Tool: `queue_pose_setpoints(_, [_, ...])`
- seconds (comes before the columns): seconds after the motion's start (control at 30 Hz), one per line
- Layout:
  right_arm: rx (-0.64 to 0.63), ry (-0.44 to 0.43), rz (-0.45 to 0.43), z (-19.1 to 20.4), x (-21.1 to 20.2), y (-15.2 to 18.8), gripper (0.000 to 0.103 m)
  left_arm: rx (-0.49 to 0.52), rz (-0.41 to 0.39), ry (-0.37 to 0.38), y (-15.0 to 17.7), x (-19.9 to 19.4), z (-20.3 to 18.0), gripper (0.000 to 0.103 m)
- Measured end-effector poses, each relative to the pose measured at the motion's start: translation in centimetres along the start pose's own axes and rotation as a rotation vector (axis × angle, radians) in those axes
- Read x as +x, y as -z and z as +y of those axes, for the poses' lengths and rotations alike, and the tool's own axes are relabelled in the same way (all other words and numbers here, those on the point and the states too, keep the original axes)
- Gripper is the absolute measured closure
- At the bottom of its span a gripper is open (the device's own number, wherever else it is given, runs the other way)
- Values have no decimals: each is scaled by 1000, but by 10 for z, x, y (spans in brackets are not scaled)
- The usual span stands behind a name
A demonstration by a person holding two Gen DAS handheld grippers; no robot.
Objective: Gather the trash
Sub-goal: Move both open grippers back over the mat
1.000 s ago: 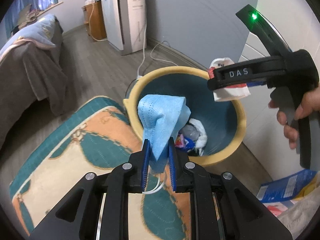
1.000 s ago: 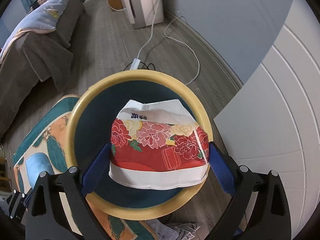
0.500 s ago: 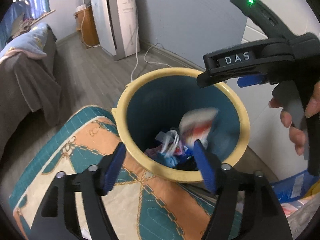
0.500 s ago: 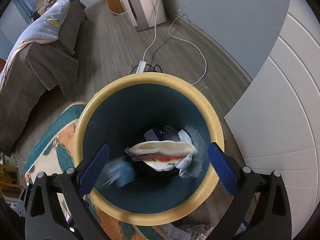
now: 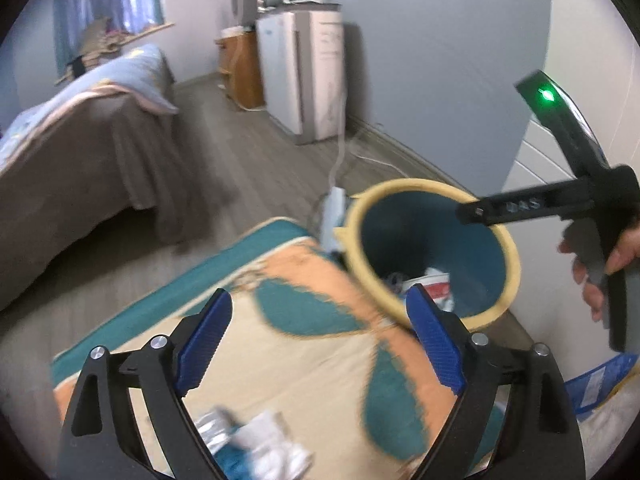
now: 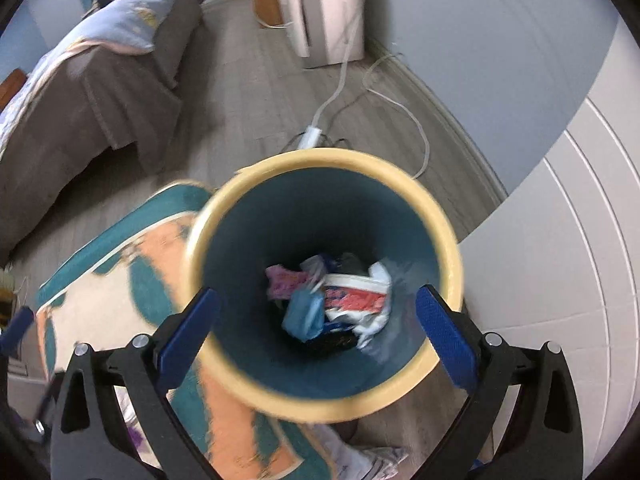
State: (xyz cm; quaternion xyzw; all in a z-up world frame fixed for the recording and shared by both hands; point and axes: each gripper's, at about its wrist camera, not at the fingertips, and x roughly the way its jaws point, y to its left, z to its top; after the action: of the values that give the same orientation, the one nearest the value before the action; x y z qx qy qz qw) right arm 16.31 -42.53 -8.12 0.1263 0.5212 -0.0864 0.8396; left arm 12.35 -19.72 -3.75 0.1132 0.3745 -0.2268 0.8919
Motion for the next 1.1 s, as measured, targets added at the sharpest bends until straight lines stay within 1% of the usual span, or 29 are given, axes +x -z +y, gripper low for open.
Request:
queue_pose_setpoints(0.17, [-25, -65, -26, 38, -24, 17, 6, -62, -22, -66, 12, -42, 46, 13])
queue_pose_setpoints(0.23, [-50, -74, -37, 58, -30, 23, 6, -93, -32, -103, 21, -61, 67, 12])
queue_pose_setpoints(0.3, [-86, -81, -42, 79, -34, 33, 6, -136, -26, -139, 34, -78, 88, 12])
queue_pose_setpoints(0.43, [-169, -89, -16, 120, -31, 53, 6, -206, -20, -194, 59, -103, 120, 12])
queue_pose_setpoints(0.5, [-210, -90, 0, 139, -27, 62, 6, -255, -31, -216, 74, -118, 134, 11])
queue_pose_setpoints(0.6, [-279, -95, 11, 165, -24, 77, 6, -303, -2, -232, 96, -128, 151, 11])
queue_pose_setpoints(0.7, [-369, -84, 17, 193, -20, 90, 6, -311, 15, -262, 112, -136, 161, 11])
queue_pose_setpoints(0.77, [-414, -85, 24, 209, -17, 100, 6, -331, 23, -266, 121, -142, 167, 11])
queue_pose_setpoints(0.87, [-477, -111, 68, 233, -7, 116, 6, -352, 45, -276, 136, -148, 175, 11])
queue_pose_setpoints(0.93, [-529, -109, 96, 251, 0, 127, 6, -354, 57, -288, 144, -147, 183, 11])
queue_pose_setpoints(1.0, [-575, -106, 109, 267, 5, 136, 6, -363, 88, -309, 152, -141, 192, 11])
queue_pose_setpoints(1.1, [-631, -152, 138, 288, 8, 150, 6, -393, 131, -336, 163, -134, 207, 11])
